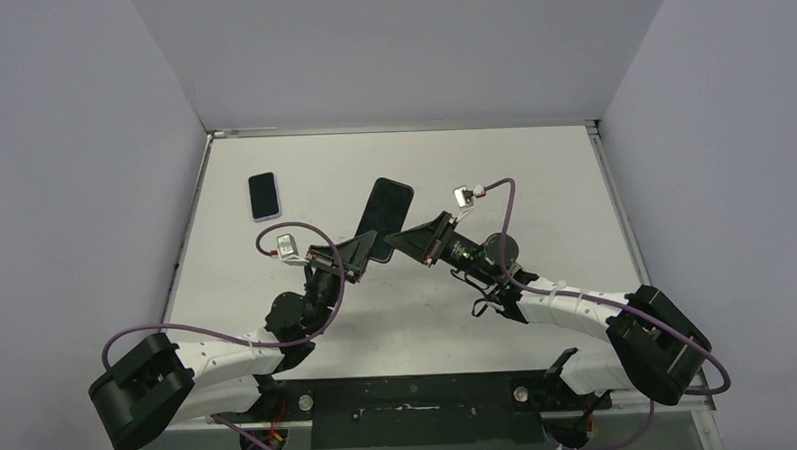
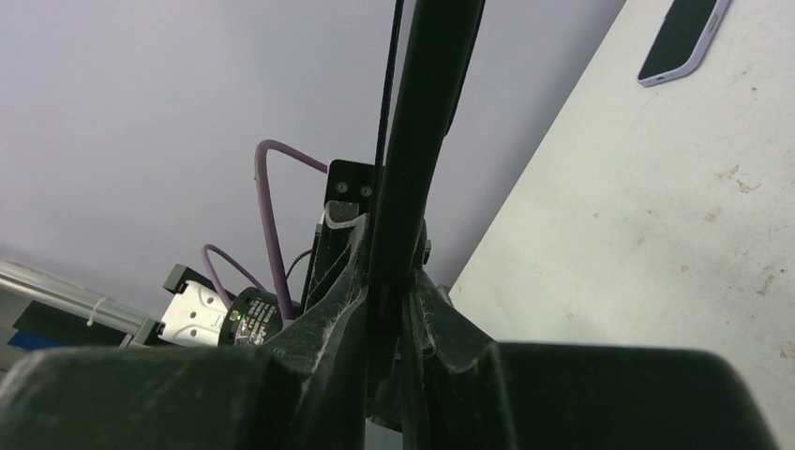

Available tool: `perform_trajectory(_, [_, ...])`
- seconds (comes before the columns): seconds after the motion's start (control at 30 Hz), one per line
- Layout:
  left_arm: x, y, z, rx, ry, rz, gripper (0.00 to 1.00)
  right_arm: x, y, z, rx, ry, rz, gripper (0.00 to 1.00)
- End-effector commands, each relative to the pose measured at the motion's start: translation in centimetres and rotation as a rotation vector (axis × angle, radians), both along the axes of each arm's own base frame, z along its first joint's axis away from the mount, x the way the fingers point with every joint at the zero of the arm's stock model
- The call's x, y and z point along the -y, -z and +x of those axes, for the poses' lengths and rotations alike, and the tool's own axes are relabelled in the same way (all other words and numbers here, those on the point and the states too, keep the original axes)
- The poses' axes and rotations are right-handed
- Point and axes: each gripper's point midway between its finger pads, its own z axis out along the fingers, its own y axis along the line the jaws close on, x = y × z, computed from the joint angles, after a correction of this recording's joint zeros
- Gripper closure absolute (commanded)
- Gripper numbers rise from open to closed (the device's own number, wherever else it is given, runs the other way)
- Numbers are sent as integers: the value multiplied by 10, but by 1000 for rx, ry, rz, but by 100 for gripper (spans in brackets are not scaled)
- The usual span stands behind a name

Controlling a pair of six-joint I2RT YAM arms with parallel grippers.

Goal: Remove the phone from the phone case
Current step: Adjust the phone.

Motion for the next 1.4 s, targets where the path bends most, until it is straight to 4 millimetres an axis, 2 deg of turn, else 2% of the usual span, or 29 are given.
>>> perform_trajectory(0.0, [-7,-32,-6,54,1,-76,77,18,-44,4,170,22,68,100])
perform_trajectory(0.07, [-8,-26,-6,50,-3,-33,61,22,-46,5,182,16,67,100])
perform_trajectory(0.13, [-7,-16,-5,29,-3,20,52,25,-47,6,191,3,60,100])
perform_trajectory(0.23, [-11,-6,-5,31,5,104,45,28,-47,5,204,-30,42,100])
perform_trajectory(0.33, [-23,-4,0,64,15,163,41,33,-48,5,222,-66,27,100])
perform_trajectory(0.5, [-34,-14,6,154,111,277,40,40,-46,1,261,-140,-24,100])
perform_trajectory(0.57, [-33,-25,7,208,156,329,39,41,-46,-2,273,-176,-48,100])
perform_trajectory(0.73, [-22,-38,8,289,281,418,38,40,-46,-5,299,-237,-92,100])
perform_trajectory(0.93, [-5,-47,10,348,405,447,39,35,-51,-11,334,-323,-106,100])
perform_trajectory(1.13, [5,-55,13,367,465,418,41,30,-61,-14,372,-373,-103,100])
perform_trajectory(1.37, [13,-62,10,390,518,397,43,23,-55,-14,364,-411,-117,100])
